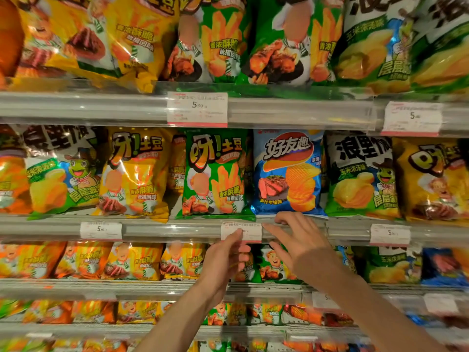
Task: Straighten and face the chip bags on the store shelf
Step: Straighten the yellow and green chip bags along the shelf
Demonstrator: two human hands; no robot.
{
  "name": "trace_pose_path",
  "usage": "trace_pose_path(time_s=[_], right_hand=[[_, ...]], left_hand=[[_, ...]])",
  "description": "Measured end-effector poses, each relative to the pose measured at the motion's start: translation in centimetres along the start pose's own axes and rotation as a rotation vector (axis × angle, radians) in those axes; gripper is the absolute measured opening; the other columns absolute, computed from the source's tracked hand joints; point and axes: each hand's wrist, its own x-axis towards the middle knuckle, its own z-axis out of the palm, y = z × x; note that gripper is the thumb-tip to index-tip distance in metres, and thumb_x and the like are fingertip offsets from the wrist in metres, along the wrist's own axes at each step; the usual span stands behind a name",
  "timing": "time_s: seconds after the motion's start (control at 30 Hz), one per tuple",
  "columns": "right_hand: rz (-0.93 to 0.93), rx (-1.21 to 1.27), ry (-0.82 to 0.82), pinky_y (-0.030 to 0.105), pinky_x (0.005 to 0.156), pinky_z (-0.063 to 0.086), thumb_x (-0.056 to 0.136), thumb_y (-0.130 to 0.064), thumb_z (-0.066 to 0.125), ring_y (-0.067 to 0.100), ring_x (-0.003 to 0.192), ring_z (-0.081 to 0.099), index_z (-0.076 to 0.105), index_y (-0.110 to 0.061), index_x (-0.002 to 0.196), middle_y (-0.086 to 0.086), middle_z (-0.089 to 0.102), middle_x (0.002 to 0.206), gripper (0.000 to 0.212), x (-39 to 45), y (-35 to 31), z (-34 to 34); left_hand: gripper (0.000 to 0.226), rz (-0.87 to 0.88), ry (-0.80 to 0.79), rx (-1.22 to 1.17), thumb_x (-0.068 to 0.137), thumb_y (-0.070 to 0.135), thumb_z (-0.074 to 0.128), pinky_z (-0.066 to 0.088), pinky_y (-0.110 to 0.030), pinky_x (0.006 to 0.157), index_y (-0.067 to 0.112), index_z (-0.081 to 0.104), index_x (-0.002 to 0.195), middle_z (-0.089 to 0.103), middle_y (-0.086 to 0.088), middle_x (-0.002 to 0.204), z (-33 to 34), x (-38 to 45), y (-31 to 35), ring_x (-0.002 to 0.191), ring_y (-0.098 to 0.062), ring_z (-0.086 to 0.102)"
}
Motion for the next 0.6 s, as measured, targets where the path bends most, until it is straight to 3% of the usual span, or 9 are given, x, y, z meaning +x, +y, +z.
trace_pose_path(time_s=[0.17, 0.3, 0.37, 0.5, 0.6], right_hand=[[0.015, 0.029, 0.012, 0.04, 0.081, 0.053, 0.083, -0.021, 0.075, 0.026, 0.101, 0.059, 0.067, -0.016, 0.121, 0.008, 0.06, 0.112, 0.039, 0.0, 0.0, -0.1], [0.024, 0.066, 0.01, 0.038, 0.08, 0.051, 0.089, -0.024, 0.062, 0.023, 0.098, 0.057, 0.068, -0.017, 0.118, 0.006, 0.059, 0.11, 0.031, 0.2, -0.1, -0.2], [0.04, 0.11, -0.008, 0.037, 0.078, 0.052, 0.088, -0.024, 0.066, 0.021, 0.096, 0.055, 0.068, -0.016, 0.118, 0.004, 0.058, 0.108, 0.031, 0.5, 0.0, -0.4], [0.145, 0.237, -0.07, 0.032, 0.08, 0.052, 0.098, -0.036, 0.051, 0.014, 0.1, 0.054, 0.056, -0.019, 0.137, -0.002, 0.051, 0.12, 0.042, 2.4, 0.1, -1.7], [0.17, 0.328, -0.09, 0.033, 0.084, 0.051, 0.101, -0.038, 0.05, 0.008, 0.094, 0.055, 0.045, -0.023, 0.146, -0.005, 0.046, 0.129, 0.048, 5.2, 0.0, -3.0]], left_hand=[[0.036, 0.022, 0.037, 0.01, 0.087, 0.041, 0.071, 0.047, -0.026, 0.063, 0.005, 0.075, 0.086, 0.071, -0.008, 0.075, -0.1, 0.4, 0.1, 0.063, -0.015, 0.061], [0.035, 0.034, 0.034, 0.01, 0.087, 0.039, 0.073, 0.045, -0.028, 0.064, 0.005, 0.076, 0.084, 0.071, -0.011, 0.074, -0.3, 0.5, 0.0, 0.064, -0.017, 0.06], [0.036, 0.042, 0.028, 0.012, 0.088, 0.04, 0.072, 0.045, -0.029, 0.064, 0.004, 0.076, 0.085, 0.07, -0.011, 0.074, -0.3, 0.5, 0.0, 0.064, -0.017, 0.06], [0.036, 0.045, 0.017, 0.017, 0.089, 0.039, 0.07, 0.046, -0.027, 0.062, 0.003, 0.075, 0.087, 0.071, -0.011, 0.074, -0.4, 0.5, 0.0, 0.063, -0.016, 0.062], [0.038, 0.039, 0.007, 0.026, 0.089, 0.04, 0.07, 0.046, -0.027, 0.061, 0.003, 0.075, 0.087, 0.07, -0.011, 0.075, -0.5, 0.6, 0.1, 0.063, -0.015, 0.062]])
